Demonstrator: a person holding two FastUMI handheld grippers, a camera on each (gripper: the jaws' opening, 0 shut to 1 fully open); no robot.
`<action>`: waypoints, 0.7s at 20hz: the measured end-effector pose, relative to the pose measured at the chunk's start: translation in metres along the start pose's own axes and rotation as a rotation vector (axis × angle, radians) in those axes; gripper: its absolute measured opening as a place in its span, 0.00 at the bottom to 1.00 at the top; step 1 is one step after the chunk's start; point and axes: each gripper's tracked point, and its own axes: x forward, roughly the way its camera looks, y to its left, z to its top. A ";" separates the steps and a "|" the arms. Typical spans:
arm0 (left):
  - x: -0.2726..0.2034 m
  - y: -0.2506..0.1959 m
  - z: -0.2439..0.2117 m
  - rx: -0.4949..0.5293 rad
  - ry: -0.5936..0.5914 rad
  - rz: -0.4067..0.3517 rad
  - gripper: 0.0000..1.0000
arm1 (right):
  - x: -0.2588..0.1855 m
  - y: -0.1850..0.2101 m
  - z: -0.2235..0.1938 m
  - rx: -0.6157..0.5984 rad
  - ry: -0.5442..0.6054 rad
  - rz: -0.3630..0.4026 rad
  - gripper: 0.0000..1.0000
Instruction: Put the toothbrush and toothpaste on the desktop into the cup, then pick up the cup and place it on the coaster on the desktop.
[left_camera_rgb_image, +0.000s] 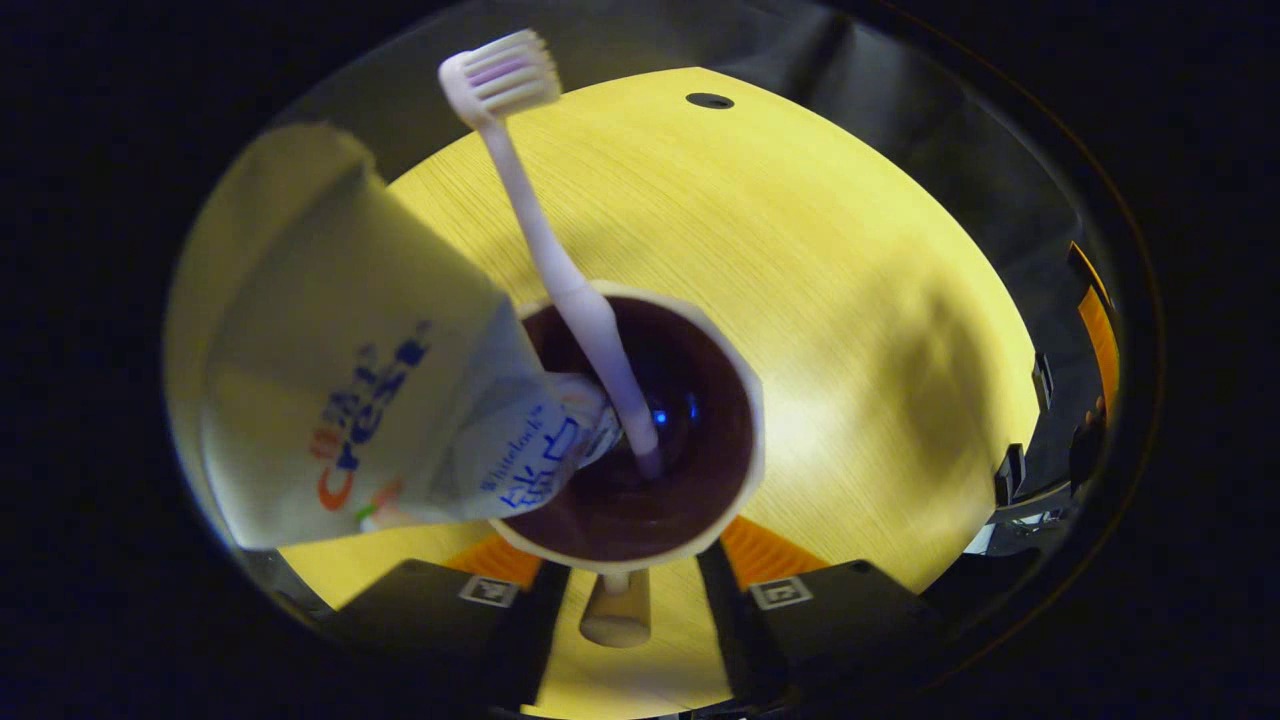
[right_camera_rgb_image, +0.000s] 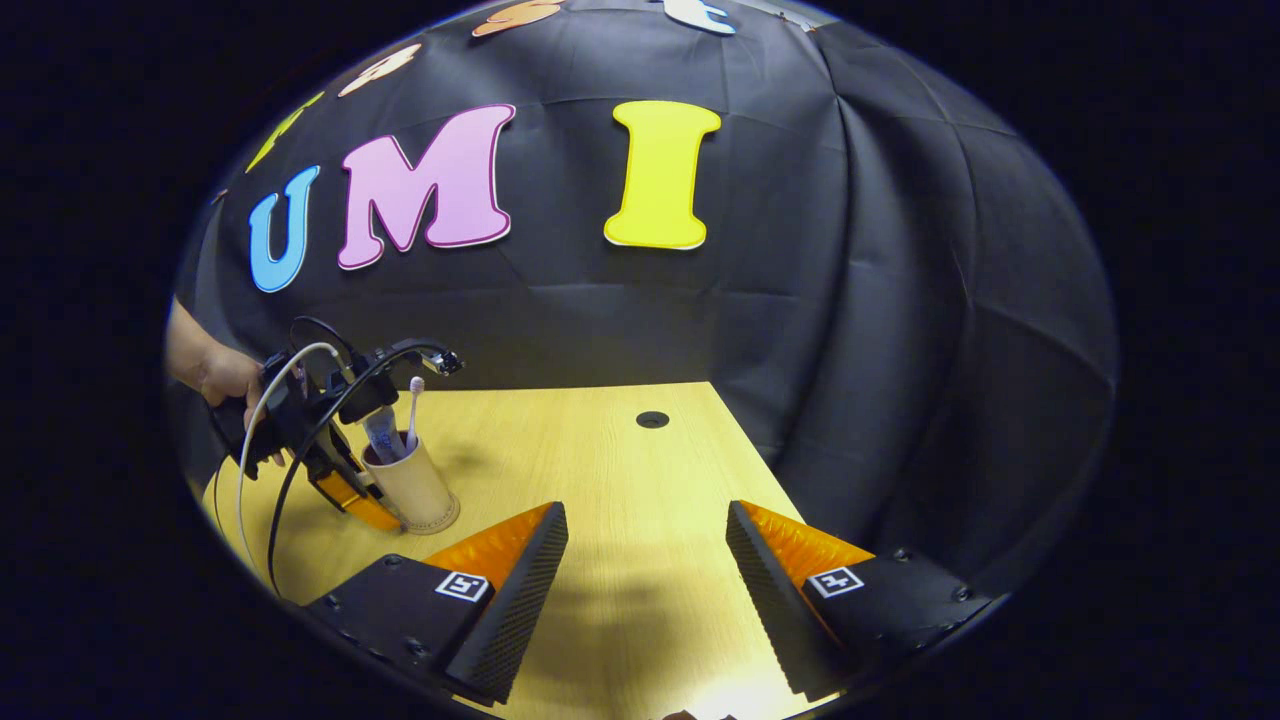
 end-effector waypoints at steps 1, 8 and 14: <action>-0.004 0.000 -0.001 -0.015 -0.019 -0.001 0.85 | -0.002 0.003 0.002 -0.001 -0.001 0.005 0.98; -0.093 0.027 -0.022 -0.140 -0.286 0.093 1.00 | -0.027 0.029 0.033 -0.007 -0.028 0.036 0.99; -0.221 0.046 -0.079 -0.299 -0.669 0.219 1.00 | -0.076 0.068 0.076 0.060 -0.069 0.054 0.98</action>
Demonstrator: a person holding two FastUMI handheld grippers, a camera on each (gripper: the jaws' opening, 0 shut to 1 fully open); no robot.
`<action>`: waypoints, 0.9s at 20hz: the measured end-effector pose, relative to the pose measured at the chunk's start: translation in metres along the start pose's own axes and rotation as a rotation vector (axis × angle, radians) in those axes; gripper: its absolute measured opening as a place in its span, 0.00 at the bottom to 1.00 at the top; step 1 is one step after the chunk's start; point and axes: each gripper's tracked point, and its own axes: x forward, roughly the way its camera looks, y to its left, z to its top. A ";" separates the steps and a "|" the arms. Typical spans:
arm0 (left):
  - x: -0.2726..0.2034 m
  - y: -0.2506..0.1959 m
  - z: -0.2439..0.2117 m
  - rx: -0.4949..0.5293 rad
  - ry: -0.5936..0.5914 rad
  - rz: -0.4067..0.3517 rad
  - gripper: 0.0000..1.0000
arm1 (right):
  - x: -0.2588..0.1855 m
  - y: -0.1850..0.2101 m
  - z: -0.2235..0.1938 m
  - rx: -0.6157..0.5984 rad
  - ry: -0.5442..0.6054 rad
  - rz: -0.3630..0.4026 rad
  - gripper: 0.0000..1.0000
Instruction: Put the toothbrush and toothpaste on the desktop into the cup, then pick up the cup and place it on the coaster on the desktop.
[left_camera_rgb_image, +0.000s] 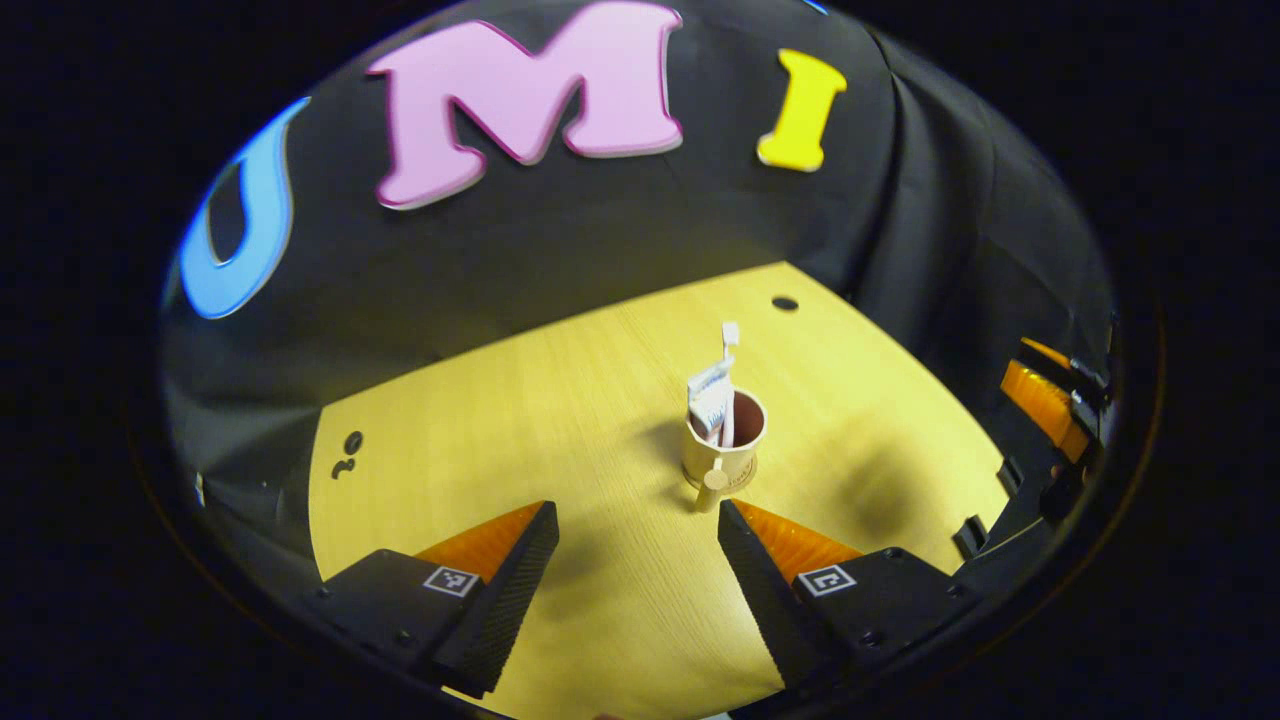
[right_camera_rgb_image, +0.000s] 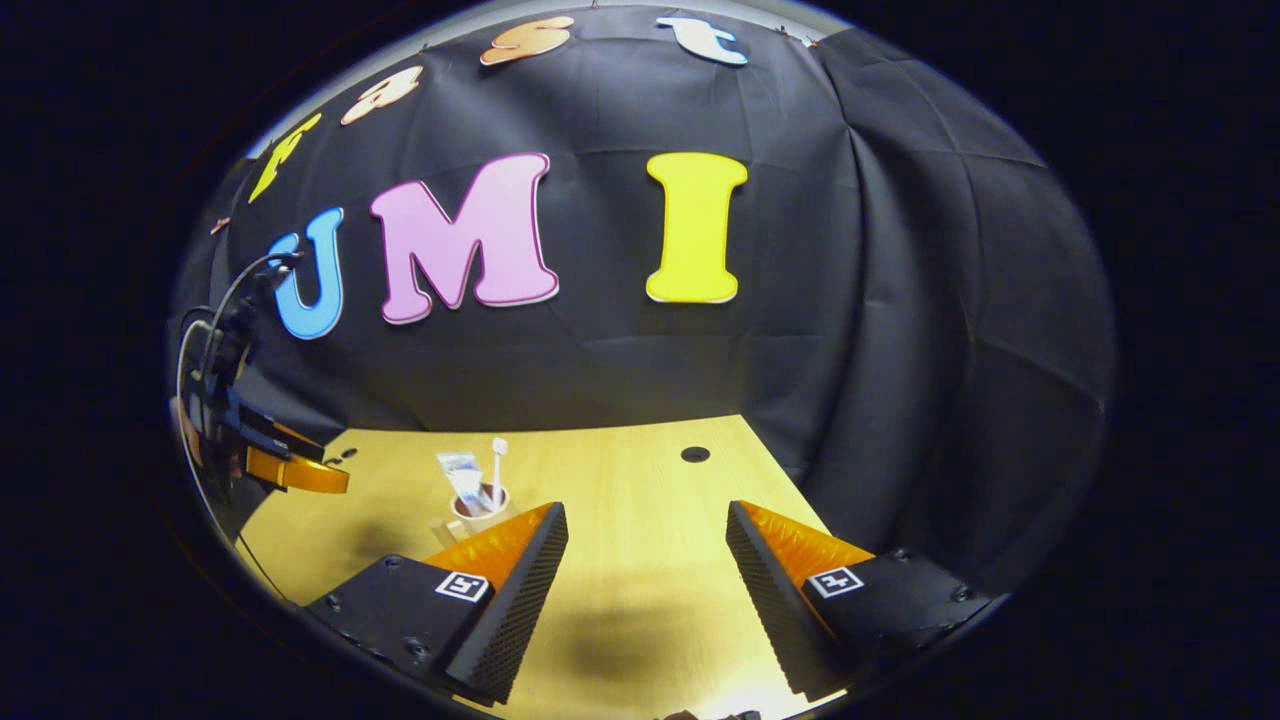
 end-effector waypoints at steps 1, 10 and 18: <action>-0.021 0.007 0.003 -0.047 -0.068 0.018 1.00 | -0.012 0.010 0.008 -0.003 -0.011 0.011 0.98; -0.177 0.040 -0.055 -0.053 -0.464 0.167 0.99 | -0.118 0.112 0.036 -0.053 -0.110 0.118 0.98; -0.245 0.020 -0.085 -0.127 -0.628 0.095 1.00 | -0.187 0.170 0.027 -0.117 -0.167 0.170 0.98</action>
